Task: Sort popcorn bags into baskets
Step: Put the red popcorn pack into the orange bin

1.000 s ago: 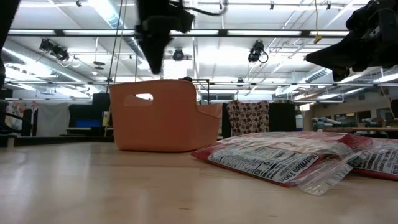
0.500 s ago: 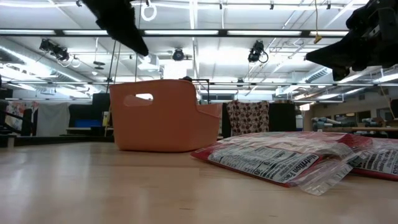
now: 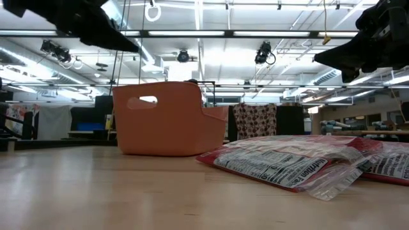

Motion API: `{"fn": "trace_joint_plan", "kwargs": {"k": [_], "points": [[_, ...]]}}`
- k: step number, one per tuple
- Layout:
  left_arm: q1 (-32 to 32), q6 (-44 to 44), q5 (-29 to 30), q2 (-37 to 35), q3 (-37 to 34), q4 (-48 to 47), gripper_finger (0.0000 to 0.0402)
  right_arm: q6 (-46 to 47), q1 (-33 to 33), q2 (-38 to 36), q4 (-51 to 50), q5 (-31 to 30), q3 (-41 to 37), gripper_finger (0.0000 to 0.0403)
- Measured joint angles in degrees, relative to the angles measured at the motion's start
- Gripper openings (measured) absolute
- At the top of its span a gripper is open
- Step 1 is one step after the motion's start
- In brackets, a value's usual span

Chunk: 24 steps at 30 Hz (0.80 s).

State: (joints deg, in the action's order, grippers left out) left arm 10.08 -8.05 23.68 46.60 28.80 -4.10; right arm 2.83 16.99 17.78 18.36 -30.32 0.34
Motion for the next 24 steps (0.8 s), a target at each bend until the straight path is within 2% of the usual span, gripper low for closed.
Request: {"fn": "trace_joint_plan", "kwargs": {"k": [6,10,14,19,22,24], "points": [[1.2,8.4,0.0,-8.7,-4.0,3.6,0.0036,0.0,0.0,0.0,0.0,0.0,0.0,0.0016],[1.4,10.8,0.9,-11.5,-6.6,7.2,0.0036,0.0,0.0,0.0,0.0,0.0,0.0,0.0016],[1.3,2.8,3.1,-11.9,-9.1,16.0,0.0036,0.0,0.0,0.1,0.8,0.0,0.0,0.0016],[1.4,-6.0,6.8,-11.8,-9.9,21.7,0.0036,0.0,0.0,0.1,9.8,0.0,0.0,0.0016],[1.3,-6.4,11.1,-11.8,-9.9,21.2,0.0036,4.4,0.0,0.0,13.2,-0.1,0.0,0.0016],[1.3,-5.5,12.4,-11.7,-9.9,20.7,0.0036,7.5,-0.6,0.2,12.4,-2.8,0.4,0.0016]]}}
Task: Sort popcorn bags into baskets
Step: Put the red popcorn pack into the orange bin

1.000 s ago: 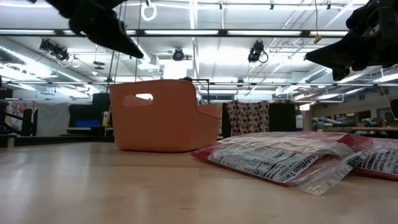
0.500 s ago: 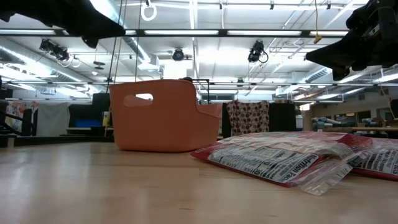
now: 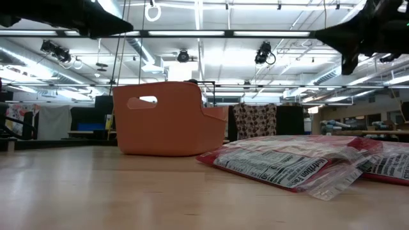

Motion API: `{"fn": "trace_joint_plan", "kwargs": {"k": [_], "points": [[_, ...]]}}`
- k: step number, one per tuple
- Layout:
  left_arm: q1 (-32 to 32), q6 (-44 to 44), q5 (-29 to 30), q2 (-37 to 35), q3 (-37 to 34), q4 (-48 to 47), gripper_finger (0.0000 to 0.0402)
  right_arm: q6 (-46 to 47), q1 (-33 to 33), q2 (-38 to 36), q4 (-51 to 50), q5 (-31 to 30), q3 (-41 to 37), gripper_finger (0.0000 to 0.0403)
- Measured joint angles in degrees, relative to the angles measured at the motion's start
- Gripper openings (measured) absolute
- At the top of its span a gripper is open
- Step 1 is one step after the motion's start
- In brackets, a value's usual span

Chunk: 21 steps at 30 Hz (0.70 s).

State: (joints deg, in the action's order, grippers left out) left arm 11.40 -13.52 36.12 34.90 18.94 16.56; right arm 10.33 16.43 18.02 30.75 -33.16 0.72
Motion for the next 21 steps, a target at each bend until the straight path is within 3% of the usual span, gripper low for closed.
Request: {"fn": "trace_joint_plan", "kwargs": {"k": [4,7,15,21], "points": [[0.0,-4.1,0.1,0.3,0.0,1.5,0.0036,1.5,-2.6,2.4,-9.4,-8.1,2.5,0.0016],[-0.8,-7.9,0.1,0.3,0.0,3.4,0.0036,3.0,-5.8,5.5,-14.3,-10.5,4.6,0.0016],[-3.2,-9.7,0.1,0.3,0.0,4.2,0.0036,9.5,-13.4,17.3,-23.7,-5.6,9.3,0.0026],[-5.4,-12.9,0.1,0.3,0.0,6.8,0.0036,12.5,-17.7,28.5,-26.4,-0.2,12.2,0.0068]]}}
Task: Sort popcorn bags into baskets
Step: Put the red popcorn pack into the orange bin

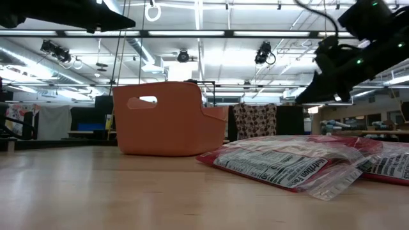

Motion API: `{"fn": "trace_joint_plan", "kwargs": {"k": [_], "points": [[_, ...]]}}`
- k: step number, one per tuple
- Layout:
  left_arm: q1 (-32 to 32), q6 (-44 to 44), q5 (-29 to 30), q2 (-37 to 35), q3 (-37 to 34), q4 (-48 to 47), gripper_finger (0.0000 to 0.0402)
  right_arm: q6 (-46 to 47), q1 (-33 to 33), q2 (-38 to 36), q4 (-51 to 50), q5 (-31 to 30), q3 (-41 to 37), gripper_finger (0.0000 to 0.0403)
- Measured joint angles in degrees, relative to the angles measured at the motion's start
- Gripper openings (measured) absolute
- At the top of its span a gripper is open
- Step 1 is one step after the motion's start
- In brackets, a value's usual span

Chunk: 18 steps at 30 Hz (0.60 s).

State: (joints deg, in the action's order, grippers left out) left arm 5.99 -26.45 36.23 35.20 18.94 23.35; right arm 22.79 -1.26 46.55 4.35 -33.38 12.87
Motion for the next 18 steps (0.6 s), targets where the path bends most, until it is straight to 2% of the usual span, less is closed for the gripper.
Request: {"fn": "trace_joint_plan", "kwargs": {"k": [5,9,15,18], "points": [[-2.1,0.4,0.0,0.0,0.0,0.2,0.0036,-1.1,-2.6,8.6,-1.7,2.1,3.2,0.0113],[-4.9,1.3,-1.0,-0.1,0.0,-3.8,0.0036,-3.1,-4.8,14.6,-2.8,3.7,5.5,0.014],[-12.1,5.6,-16.0,-0.1,-0.3,-6.7,0.0036,-4.9,-7.6,22.3,-5.7,6.1,8.7,0.0151],[-16.1,6.8,-19.1,-1.0,-2.3,-5.1,0.0036,-5.9,-7.9,25.7,-7.8,5.6,10.7,0.0151]]}}
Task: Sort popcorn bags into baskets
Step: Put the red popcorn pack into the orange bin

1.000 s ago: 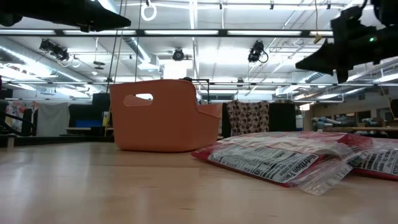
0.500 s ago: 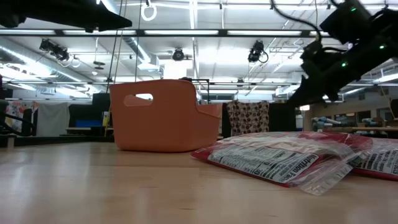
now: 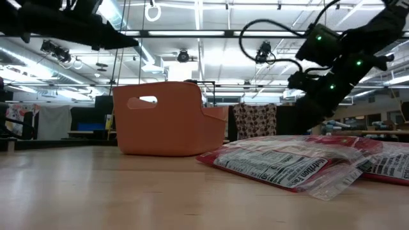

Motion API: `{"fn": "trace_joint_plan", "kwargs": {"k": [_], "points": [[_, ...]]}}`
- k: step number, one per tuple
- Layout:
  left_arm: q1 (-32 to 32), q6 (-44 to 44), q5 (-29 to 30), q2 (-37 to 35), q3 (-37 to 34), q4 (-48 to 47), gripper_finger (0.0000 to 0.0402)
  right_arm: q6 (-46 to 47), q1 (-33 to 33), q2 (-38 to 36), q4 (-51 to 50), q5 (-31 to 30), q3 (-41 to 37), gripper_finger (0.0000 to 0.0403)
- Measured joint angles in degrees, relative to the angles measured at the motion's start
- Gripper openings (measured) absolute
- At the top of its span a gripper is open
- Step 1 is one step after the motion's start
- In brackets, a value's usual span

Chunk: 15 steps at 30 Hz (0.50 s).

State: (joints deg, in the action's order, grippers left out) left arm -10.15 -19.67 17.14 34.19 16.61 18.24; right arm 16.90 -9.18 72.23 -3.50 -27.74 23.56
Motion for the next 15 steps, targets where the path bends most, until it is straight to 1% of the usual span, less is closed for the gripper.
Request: {"fn": "trace_joint_plan", "kwargs": {"k": [3,6,13,15], "points": [[-3.2,2.1,-2.2,-2.0,-1.7,1.4,0.0036,-0.6,0.0,3.0,-1.8,-1.5,2.0,0.0151],[-5.0,3.4,-4.6,-4.8,-2.8,1.4,0.0036,-1.7,-0.4,5.4,-2.5,-2.5,3.2,0.0151],[-6.4,3.0,-4.8,-13.2,-5.5,1.4,0.0036,-4.5,-0.8,10.2,-3.6,-6.0,5.3,0.015],[-6.4,2.7,-4.8,-15.3,-6.5,1.3,0.0036,-5.4,-0.8,11.4,-3.5,-6.2,5.3,0.015]]}}
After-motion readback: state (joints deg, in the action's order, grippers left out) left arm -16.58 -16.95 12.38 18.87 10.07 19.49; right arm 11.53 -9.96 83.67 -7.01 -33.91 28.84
